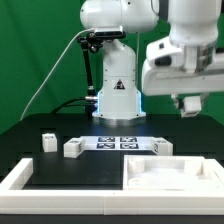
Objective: Assemble one leg
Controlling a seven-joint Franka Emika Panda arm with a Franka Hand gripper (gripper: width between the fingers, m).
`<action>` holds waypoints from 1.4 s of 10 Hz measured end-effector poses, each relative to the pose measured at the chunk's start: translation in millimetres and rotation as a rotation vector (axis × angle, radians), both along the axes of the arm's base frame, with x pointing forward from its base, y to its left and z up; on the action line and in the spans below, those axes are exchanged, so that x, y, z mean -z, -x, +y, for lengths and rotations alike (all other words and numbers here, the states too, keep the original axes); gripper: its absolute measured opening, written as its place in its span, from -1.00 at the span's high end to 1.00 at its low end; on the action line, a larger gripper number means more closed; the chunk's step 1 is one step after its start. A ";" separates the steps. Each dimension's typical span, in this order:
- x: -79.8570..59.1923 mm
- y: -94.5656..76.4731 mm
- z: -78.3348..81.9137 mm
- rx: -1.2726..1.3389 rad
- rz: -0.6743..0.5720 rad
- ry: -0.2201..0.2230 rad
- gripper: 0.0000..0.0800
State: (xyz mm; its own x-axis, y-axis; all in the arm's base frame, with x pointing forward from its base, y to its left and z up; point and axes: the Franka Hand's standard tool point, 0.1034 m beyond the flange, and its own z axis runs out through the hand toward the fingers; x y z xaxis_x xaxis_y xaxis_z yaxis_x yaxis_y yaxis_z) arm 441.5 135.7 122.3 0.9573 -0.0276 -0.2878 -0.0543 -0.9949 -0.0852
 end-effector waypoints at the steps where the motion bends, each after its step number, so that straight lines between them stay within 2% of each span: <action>1: 1.6 2.7 -0.6 0.002 -0.090 0.002 0.27; 2: 2.1 7.6 -1.7 0.001 -0.121 0.005 0.27; 3: 3.4 -2.4 0.5 0.012 -0.251 -0.002 0.27; 5: 21.8 -7.9 -9.8 -0.052 -0.451 -0.013 0.27; 6: 7.8 -35.2 -8.7 -0.065 -0.607 -0.021 0.27; 8: -2.9 -53.7 -9.3 -0.093 -0.707 -0.026 0.27; 12: 1.5 -51.4 -9.9 -0.096 -0.696 -0.024 0.27; 13: 6.1 -59.4 -12.7 -0.132 -0.707 -0.021 0.27; 14: 6.4 -75.0 -15.9 -0.155 -0.722 -0.017 0.27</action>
Offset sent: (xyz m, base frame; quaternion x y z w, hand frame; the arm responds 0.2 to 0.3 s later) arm 0.0040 -0.0011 -0.0525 0.0293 0.3502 -0.0727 0.9334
